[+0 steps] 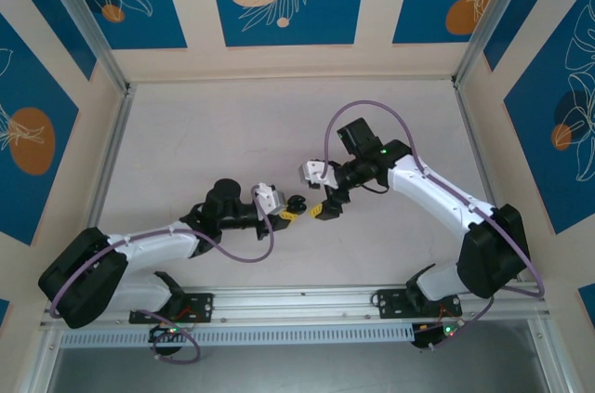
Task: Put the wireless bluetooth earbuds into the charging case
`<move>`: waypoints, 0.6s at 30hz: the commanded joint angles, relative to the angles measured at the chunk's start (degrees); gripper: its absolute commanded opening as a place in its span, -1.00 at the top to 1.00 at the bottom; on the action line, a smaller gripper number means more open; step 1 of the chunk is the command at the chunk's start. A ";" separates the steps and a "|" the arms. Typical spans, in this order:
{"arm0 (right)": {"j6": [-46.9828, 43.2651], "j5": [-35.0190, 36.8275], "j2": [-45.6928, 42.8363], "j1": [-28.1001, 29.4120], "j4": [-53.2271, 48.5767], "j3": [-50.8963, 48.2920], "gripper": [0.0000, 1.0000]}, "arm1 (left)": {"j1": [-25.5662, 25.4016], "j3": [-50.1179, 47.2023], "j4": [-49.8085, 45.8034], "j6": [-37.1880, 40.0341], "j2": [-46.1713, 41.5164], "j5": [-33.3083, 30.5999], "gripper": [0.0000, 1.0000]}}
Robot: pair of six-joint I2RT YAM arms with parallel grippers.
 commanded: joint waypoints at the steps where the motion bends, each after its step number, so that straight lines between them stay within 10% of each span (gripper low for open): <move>1: -2.49 -0.67 2.01 1.36 -2.52 2.18 -0.65 | -0.50 1.16 0.31 1.08 -1.18 1.35 0.77; 18: -4.32 -1.95 1.73 2.80 -6.49 2.23 -0.42 | -0.56 1.34 0.79 1.08 -0.87 0.77 0.77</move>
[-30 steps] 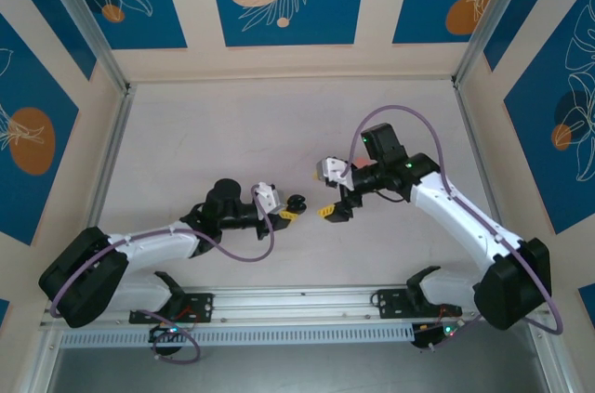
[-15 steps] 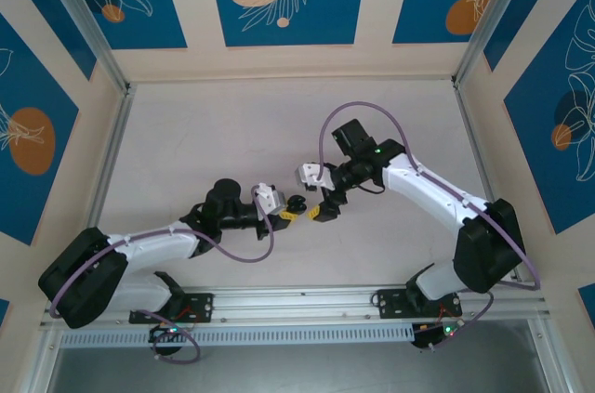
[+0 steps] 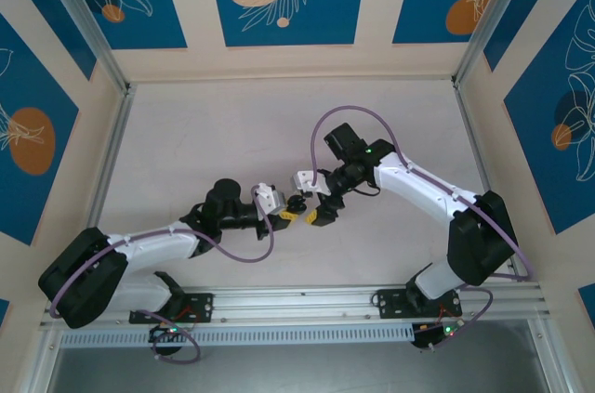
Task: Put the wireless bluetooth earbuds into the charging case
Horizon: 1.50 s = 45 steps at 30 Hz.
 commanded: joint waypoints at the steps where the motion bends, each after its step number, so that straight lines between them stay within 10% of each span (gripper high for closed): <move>1: -1.25 -2.22 -3.46 0.02 -3.24 0.51 -0.39 | -0.57 1.42 0.80 1.07 -0.79 0.78 0.76; 11: 3.75 -2.95 -15.20 -5.34 3.97 -5.40 -0.25 | -0.52 1.34 1.89 0.34 -0.63 1.89 0.77; 31: 0.80 -1.73 -3.04 0.49 1.55 0.33 -0.31 | -0.56 1.43 2.09 0.43 -1.08 1.69 0.76; 45: 3.54 1.13 -12.80 -0.32 0.07 -4.22 -0.13 | -0.57 1.34 3.48 -0.07 -0.74 2.01 0.76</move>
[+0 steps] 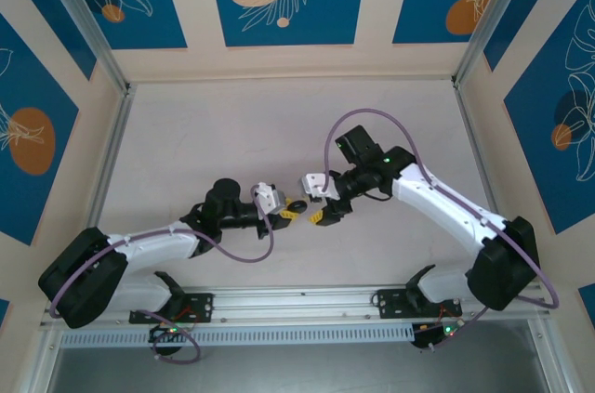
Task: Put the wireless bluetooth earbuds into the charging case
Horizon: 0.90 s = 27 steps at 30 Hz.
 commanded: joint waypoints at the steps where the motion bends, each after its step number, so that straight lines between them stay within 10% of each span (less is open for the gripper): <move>1: 1.71 -0.15 -2.46 -1.66 1.54 -1.80 -0.13 | -0.38 1.23 2.14 -0.03 -0.82 2.23 0.76; 27: -0.49 -2.90 8.02 0.27 5.53 1.51 0.31 | -0.37 1.57 1.76 -0.35 -1.82 2.67 0.77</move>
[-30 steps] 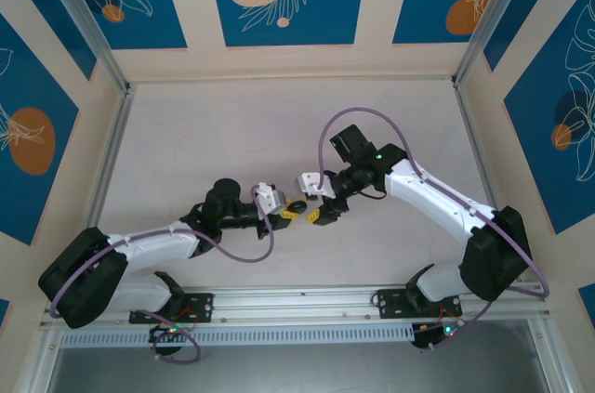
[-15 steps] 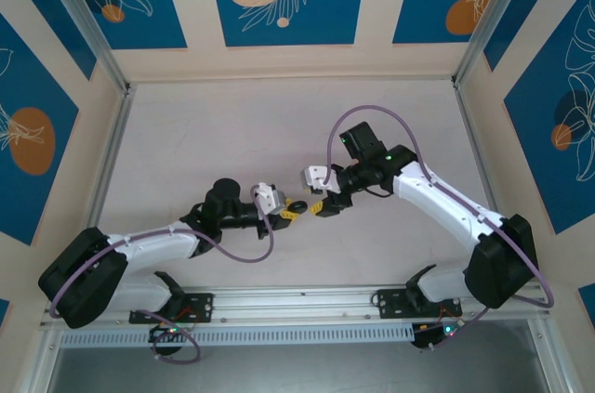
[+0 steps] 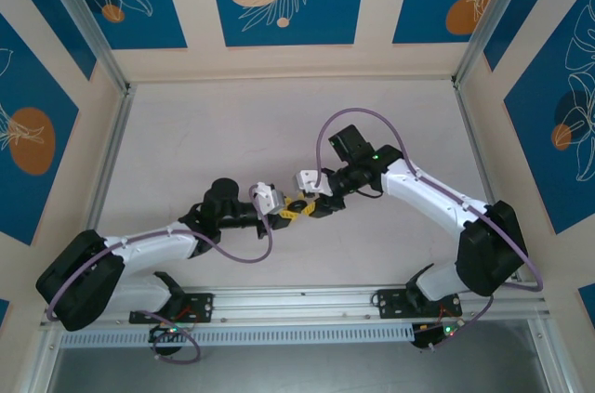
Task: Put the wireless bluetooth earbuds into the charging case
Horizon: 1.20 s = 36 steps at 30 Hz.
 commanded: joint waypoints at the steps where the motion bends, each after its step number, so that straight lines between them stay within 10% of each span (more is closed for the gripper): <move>1: -1.33 -2.50 0.97 0.55 -0.62 1.90 0.36 | -0.41 1.50 1.49 -0.27 -0.65 1.56 0.76; 9: -3.92 -2.08 1.42 0.04 -4.31 3.43 0.65 | -0.35 1.50 1.60 -0.37 -0.27 0.76 0.59; 27: -10.00 10.04 13.84 -12.66 -16.85 13.09 0.66 | -0.41 -4.51 -0.66 -5.67 -5.04 -20.84 -0.96; 36: -11.49 10.28 27.81 -16.94 -19.21 22.26 0.67 | -0.38 -4.30 -5.53 -3.78 -5.40 -23.74 -1.00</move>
